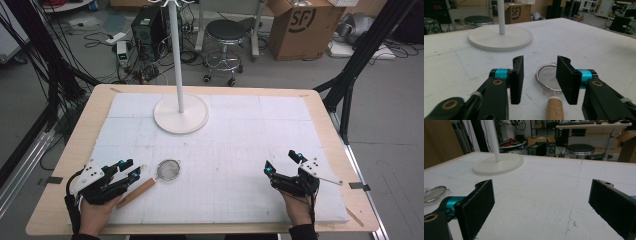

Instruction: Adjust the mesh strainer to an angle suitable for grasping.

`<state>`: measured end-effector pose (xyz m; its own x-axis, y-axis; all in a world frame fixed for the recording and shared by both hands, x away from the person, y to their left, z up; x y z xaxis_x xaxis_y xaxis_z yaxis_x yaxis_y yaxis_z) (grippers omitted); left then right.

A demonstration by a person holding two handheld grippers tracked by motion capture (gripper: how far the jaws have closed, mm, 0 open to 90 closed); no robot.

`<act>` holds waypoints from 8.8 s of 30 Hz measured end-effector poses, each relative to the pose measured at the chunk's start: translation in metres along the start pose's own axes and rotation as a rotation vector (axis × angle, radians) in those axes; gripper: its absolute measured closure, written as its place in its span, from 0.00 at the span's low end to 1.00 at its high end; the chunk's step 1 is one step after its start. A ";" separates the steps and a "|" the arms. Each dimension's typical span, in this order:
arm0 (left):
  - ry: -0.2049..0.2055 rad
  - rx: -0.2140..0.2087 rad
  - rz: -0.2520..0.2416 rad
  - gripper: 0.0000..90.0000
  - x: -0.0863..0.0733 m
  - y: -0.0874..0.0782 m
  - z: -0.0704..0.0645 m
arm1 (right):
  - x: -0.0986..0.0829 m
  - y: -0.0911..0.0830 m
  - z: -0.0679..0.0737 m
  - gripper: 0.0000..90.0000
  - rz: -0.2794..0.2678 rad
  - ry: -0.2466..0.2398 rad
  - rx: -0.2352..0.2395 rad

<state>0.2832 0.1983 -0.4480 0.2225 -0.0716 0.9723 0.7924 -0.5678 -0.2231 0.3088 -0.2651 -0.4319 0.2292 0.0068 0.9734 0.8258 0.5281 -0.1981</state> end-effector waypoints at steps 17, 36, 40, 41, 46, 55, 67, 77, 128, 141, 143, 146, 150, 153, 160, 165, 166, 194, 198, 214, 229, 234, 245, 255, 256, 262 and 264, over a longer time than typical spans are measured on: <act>-0.064 -0.062 0.088 1.00 -0.009 -0.001 -0.003 | -0.001 0.001 0.001 0.06 0.004 -0.003 0.006; -0.231 -0.108 0.294 1.00 -0.040 -0.028 -0.022 | 0.002 -0.003 0.000 0.06 -0.017 0.018 0.004; -0.220 -0.113 0.336 1.00 -0.050 -0.035 -0.025 | 0.002 -0.003 -0.001 0.06 -0.021 0.031 0.001; -0.217 -0.112 0.344 1.00 -0.052 -0.036 -0.025 | 0.002 -0.003 -0.001 0.06 -0.022 0.031 -0.001; -0.200 -0.117 0.393 1.00 -0.061 -0.038 -0.027 | 0.003 -0.003 0.000 0.06 -0.022 0.026 0.000; -0.179 -0.090 0.430 1.00 -0.067 -0.043 -0.032 | 0.003 -0.003 0.000 0.06 -0.021 0.027 -0.001; -0.194 -0.006 0.423 1.00 -0.064 -0.040 -0.010 | 0.003 -0.001 0.001 0.06 -0.019 0.024 0.005; -0.264 -0.024 0.472 1.00 -0.058 -0.024 0.012 | 0.003 -0.001 -0.001 0.06 -0.022 0.024 0.000; -0.320 0.002 0.477 1.00 -0.029 0.086 0.052 | -0.002 -0.011 -0.007 0.06 -0.007 0.028 -0.028; -0.316 -0.035 0.429 1.00 -0.017 0.084 0.029 | -0.002 -0.011 -0.006 0.06 -0.009 0.028 -0.029; -0.321 -0.055 0.422 1.00 -0.014 0.088 0.021 | -0.002 -0.011 -0.006 0.06 -0.007 0.022 -0.027; -0.290 -0.066 0.437 1.00 -0.012 0.098 0.008 | -0.001 -0.011 -0.006 0.06 -0.009 0.021 -0.028; -0.276 -0.081 0.439 1.00 -0.002 0.112 -0.006 | -0.001 -0.012 -0.007 0.06 -0.013 0.028 -0.030; -0.267 -0.062 0.455 1.00 0.001 0.122 -0.009 | -0.002 -0.012 -0.007 0.06 -0.012 0.032 -0.026; -0.246 -0.065 0.518 1.00 -0.005 0.137 -0.018 | -0.001 -0.014 -0.010 0.06 -0.019 0.033 -0.028; -0.210 -0.073 0.529 1.00 -0.004 0.132 -0.023 | -0.001 -0.017 -0.012 0.06 -0.021 0.037 -0.032; -0.203 -0.063 0.533 1.00 -0.005 0.132 -0.022 | -0.001 -0.017 -0.012 0.06 -0.019 0.039 -0.032; -0.212 -0.076 0.576 1.00 -0.022 0.125 -0.020 | -0.001 -0.015 -0.007 0.06 -0.018 0.032 -0.018; -0.201 -0.118 0.601 1.00 -0.025 0.113 -0.026 | -0.001 -0.016 -0.010 0.06 -0.021 0.042 -0.023; -0.347 -0.197 0.391 1.00 -0.013 0.046 -0.001 | 0.000 -0.007 -0.002 0.06 -0.012 0.028 -0.007; -0.422 0.022 0.436 1.00 -0.031 0.038 0.059 | 0.000 -0.008 -0.002 0.06 -0.015 0.024 -0.008; -0.420 0.023 0.462 1.00 -0.035 0.051 0.058 | 0.000 -0.014 -0.003 0.06 -0.017 0.023 -0.019; -0.365 -0.064 0.507 1.00 -0.029 0.097 0.026 | -0.002 -0.032 -0.009 0.06 -0.020 0.041 -0.058; -0.333 -0.147 0.545 1.00 -0.024 0.135 -0.014 | -0.004 -0.039 -0.015 0.06 -0.021 0.047 -0.073; -0.331 -0.153 0.548 1.00 -0.024 0.137 -0.017 | -0.004 -0.040 -0.015 0.06 -0.024 0.044 -0.077; -0.290 -0.193 0.556 1.00 -0.022 0.149 -0.035 | -0.005 -0.048 -0.020 0.06 -0.031 0.057 -0.090; -0.290 -0.193 0.555 1.00 -0.022 0.148 -0.035 | -0.005 -0.050 -0.020 0.06 -0.030 0.066 -0.093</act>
<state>0.3757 0.0874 -0.4995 0.7348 -0.1880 0.6517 0.4051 -0.6490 -0.6439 0.2765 -0.3087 -0.4297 0.2346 -0.0649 0.9699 0.8762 0.4463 -0.1821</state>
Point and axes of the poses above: each handheld gripper's, and its own axes: y roughly forward along the jaws, x roughly out of its top, z roughly to its left, the point moved 7 cm from there along y, roughly forward along the jaws, and after that the axes turned 5 degrees about x, right-handed, at the moved point
